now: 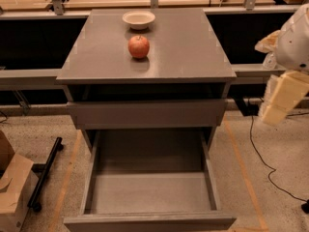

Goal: Place apple into middle drawer

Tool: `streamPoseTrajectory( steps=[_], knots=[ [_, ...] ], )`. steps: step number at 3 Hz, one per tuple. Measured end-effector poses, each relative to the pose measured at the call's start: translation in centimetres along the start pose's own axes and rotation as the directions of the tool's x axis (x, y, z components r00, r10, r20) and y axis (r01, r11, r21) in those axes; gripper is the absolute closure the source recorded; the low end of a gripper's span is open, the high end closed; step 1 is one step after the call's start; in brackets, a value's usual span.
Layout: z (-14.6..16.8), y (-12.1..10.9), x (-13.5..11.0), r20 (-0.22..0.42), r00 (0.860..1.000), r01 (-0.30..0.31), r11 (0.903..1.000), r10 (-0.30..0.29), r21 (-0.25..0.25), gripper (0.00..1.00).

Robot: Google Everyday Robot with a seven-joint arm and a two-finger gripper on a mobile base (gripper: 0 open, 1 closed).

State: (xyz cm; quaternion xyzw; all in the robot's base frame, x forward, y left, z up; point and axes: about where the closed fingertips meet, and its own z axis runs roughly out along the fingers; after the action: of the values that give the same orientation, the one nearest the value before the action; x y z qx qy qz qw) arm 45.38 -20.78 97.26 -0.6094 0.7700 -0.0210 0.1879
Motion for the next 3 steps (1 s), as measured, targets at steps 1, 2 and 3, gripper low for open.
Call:
streamPoseTrajectory(
  steps=[1,2,3],
  knots=[
    [4.2,-4.7,-5.4,0.256,0.964,0.064,0.9974,-0.070,0.033,0.00],
    [6.5,-6.7,-7.0,0.346,0.936,0.057,0.9976,-0.067,0.040,0.00],
    [6.4,-6.7,-7.0,0.344,0.937,0.056,0.9976,-0.066,0.040,0.00]
  ],
)
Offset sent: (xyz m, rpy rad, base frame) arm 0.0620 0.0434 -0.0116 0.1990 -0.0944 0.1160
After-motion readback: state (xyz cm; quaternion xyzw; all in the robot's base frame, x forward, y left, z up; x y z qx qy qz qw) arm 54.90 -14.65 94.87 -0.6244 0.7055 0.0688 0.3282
